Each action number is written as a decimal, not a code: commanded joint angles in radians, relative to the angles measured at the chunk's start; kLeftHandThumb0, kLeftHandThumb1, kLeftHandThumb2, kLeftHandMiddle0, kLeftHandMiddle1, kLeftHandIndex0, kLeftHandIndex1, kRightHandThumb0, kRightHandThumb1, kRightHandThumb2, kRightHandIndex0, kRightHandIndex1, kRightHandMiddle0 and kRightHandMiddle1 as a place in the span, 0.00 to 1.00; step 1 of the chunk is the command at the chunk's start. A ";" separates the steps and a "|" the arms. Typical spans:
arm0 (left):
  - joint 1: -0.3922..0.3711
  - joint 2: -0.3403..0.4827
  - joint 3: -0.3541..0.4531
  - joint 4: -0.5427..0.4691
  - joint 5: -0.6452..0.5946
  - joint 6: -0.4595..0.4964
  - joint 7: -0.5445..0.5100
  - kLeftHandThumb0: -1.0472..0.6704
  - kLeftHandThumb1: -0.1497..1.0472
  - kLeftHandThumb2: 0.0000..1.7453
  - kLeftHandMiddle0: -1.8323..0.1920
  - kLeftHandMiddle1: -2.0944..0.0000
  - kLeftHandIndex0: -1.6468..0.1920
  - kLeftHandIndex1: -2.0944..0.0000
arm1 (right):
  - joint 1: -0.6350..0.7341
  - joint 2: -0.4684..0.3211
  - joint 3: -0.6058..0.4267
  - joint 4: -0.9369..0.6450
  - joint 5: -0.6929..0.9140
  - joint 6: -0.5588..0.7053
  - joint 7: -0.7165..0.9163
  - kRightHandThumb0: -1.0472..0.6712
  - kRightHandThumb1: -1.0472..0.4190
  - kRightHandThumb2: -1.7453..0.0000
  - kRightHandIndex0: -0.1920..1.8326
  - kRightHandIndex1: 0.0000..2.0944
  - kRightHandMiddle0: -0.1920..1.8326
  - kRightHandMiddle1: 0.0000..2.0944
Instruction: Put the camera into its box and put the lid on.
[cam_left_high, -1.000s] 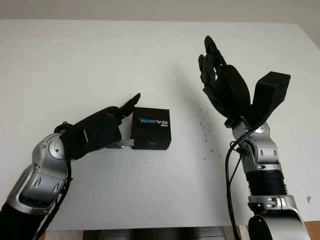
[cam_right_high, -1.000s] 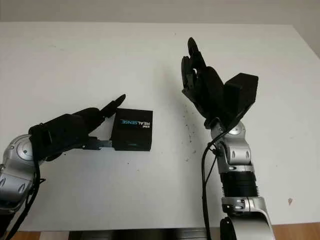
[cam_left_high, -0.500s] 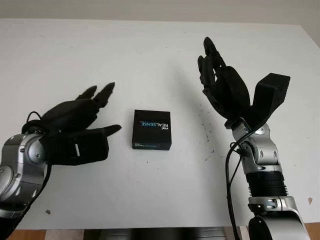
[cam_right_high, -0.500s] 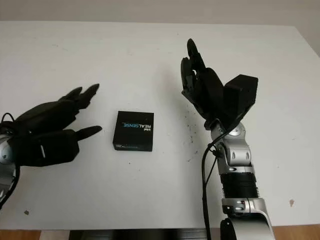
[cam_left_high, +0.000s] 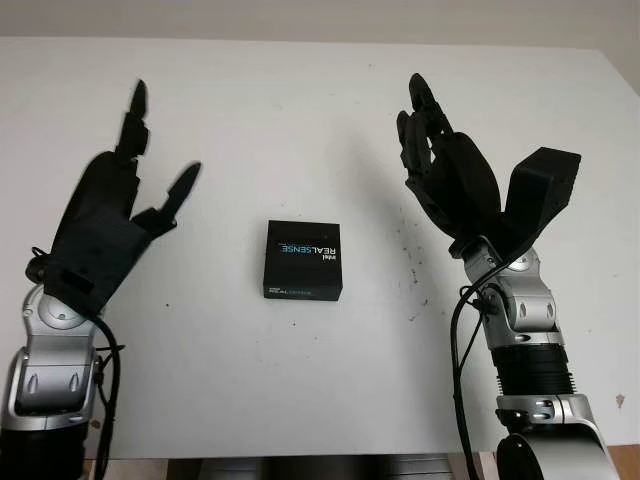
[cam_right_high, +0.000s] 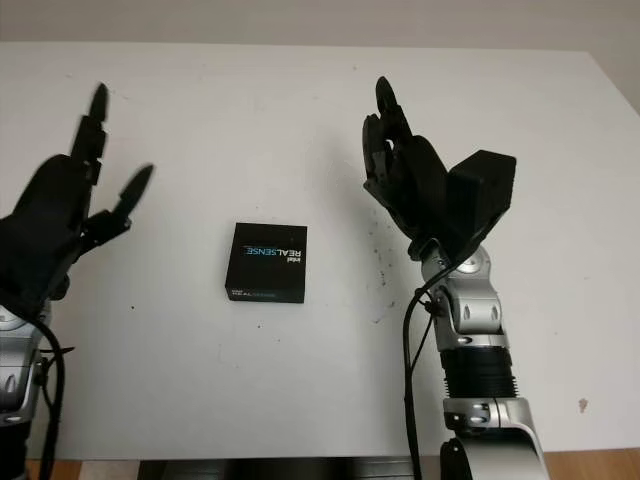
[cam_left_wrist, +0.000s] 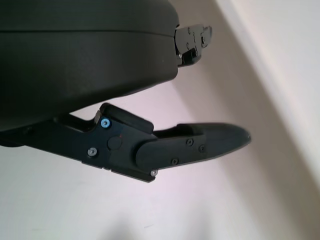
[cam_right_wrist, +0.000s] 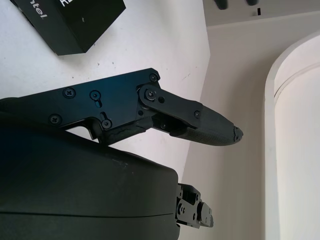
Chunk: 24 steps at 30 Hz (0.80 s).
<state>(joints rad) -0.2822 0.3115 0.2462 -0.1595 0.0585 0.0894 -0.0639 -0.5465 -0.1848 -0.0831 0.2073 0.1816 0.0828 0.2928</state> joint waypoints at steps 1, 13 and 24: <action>-0.041 -0.041 0.037 0.051 -0.090 -0.064 -0.001 0.19 1.00 0.32 1.00 1.00 1.00 1.00 | 0.021 0.009 0.011 -0.024 -0.014 -0.026 -0.009 0.21 0.00 0.58 0.00 0.00 0.00 0.00; -0.209 -0.106 0.071 0.359 -0.319 -0.280 -0.068 0.17 1.00 0.38 1.00 1.00 1.00 1.00 | 0.083 0.061 0.034 -0.049 -0.044 -0.020 -0.076 0.21 0.00 0.58 0.00 0.00 0.00 0.00; -0.217 -0.108 0.036 0.409 -0.360 -0.242 -0.138 0.16 1.00 0.35 1.00 1.00 1.00 1.00 | 0.079 0.078 0.026 0.012 -0.076 -0.078 -0.123 0.22 0.00 0.58 0.00 0.00 0.00 0.00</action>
<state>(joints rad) -0.4864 0.2056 0.2861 0.2435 -0.2957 -0.1506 -0.1962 -0.4646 -0.1063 -0.0508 0.2164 0.1025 0.0149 0.1709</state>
